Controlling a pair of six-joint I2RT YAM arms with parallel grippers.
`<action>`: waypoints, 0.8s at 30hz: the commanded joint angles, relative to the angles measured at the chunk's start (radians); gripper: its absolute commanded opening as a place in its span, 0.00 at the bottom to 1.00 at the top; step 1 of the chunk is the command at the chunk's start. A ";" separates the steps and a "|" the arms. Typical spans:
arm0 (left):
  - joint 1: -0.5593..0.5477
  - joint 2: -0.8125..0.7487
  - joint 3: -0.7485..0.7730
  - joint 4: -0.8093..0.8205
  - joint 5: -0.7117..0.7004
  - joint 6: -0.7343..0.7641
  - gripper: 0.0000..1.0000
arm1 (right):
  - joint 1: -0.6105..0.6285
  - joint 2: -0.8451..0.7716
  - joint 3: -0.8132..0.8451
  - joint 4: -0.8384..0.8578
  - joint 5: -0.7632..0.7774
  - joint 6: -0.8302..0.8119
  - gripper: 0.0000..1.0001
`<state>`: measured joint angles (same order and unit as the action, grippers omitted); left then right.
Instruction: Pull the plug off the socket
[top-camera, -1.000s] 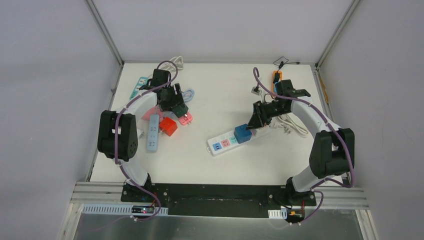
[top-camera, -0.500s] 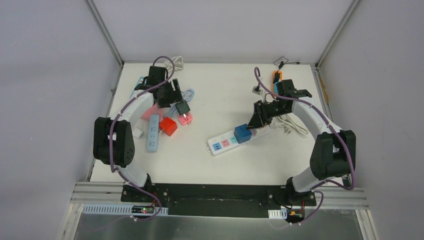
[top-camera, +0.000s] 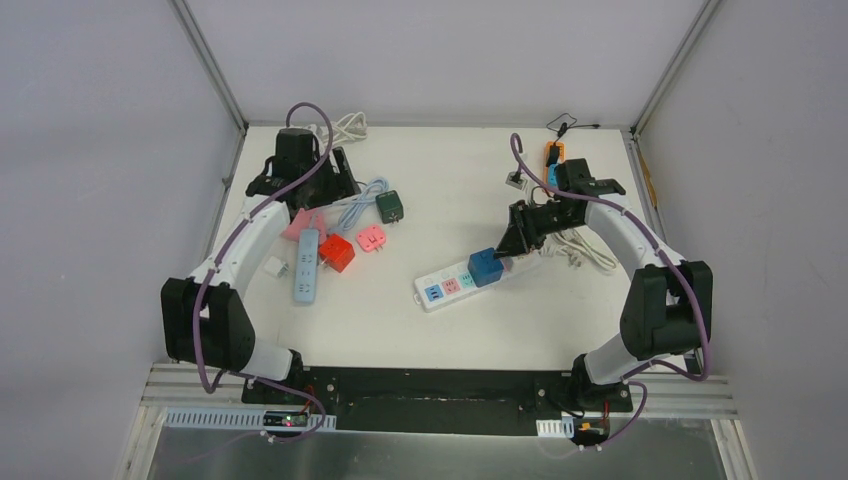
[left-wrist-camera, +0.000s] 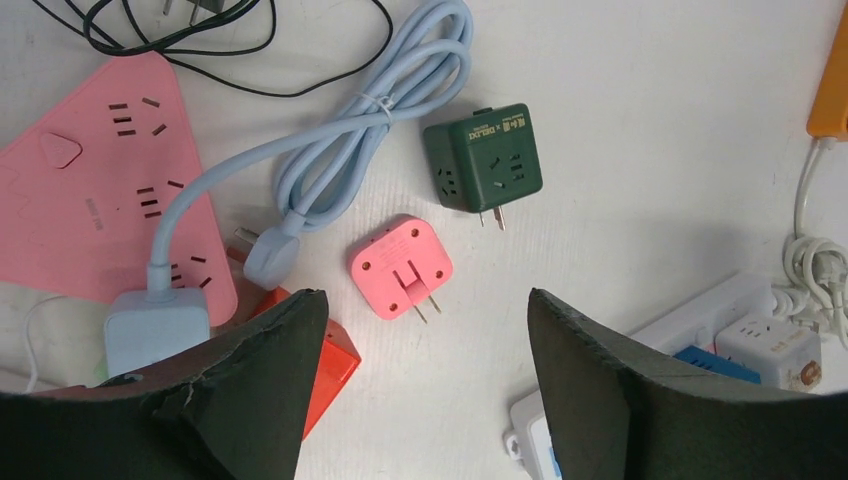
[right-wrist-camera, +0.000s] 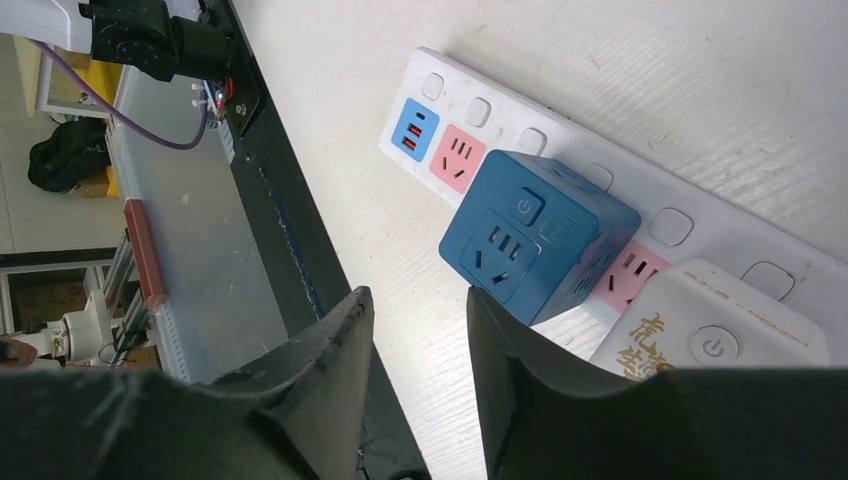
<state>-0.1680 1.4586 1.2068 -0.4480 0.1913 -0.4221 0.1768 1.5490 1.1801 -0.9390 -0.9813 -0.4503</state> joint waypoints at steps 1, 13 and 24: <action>0.009 -0.115 -0.051 0.032 -0.013 0.040 0.76 | -0.011 -0.051 0.006 0.017 -0.032 -0.007 0.43; 0.018 -0.457 -0.300 0.235 -0.095 -0.007 0.99 | -0.021 -0.066 -0.001 0.011 -0.039 -0.017 0.44; 0.016 -0.489 -0.367 0.358 0.224 -0.092 0.97 | -0.041 -0.075 -0.002 0.010 -0.052 -0.018 0.44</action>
<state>-0.1616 0.9657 0.8520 -0.1787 0.2771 -0.4461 0.1505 1.5227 1.1797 -0.9398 -0.9897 -0.4511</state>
